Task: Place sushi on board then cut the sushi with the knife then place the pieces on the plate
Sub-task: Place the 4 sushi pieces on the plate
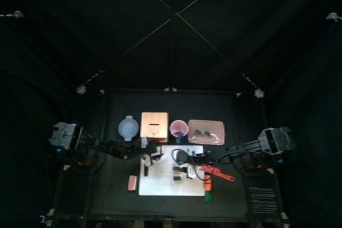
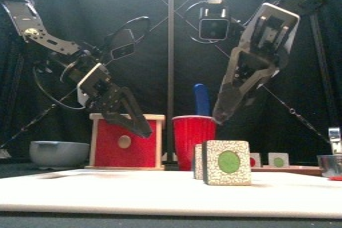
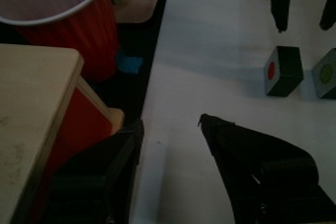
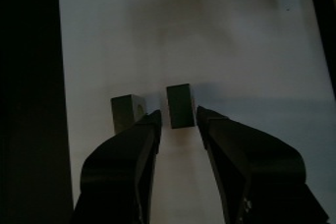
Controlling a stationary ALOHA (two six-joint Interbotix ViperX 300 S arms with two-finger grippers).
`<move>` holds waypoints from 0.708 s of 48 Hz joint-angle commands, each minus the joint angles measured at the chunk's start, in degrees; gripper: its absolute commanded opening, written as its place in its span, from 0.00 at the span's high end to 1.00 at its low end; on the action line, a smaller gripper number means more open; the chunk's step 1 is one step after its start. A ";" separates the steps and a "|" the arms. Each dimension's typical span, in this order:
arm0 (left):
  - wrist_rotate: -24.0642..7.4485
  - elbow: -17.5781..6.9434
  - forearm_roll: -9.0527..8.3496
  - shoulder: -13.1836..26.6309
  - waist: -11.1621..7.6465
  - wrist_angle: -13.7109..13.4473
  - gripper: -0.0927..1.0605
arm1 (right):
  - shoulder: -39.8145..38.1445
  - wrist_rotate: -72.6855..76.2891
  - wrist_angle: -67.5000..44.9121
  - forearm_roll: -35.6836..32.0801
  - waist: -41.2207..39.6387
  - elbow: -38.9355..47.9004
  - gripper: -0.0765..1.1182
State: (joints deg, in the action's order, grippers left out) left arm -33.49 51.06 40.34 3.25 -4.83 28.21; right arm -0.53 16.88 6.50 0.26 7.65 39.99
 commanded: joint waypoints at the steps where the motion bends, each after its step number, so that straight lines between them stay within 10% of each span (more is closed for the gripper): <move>1: 0.00 -0.88 0.00 -0.35 0.09 0.18 0.17 | 0.97 0.09 0.53 -0.26 -0.26 -2.46 0.32; 34: 0.00 -0.44 0.00 0.35 0.18 0.18 0.17 | 7.73 0.18 5.01 -2.20 -0.44 -6.94 0.40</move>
State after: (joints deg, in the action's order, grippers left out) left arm -33.49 51.15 40.34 3.96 -4.83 28.21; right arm 8.79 16.96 11.16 -1.49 7.29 34.01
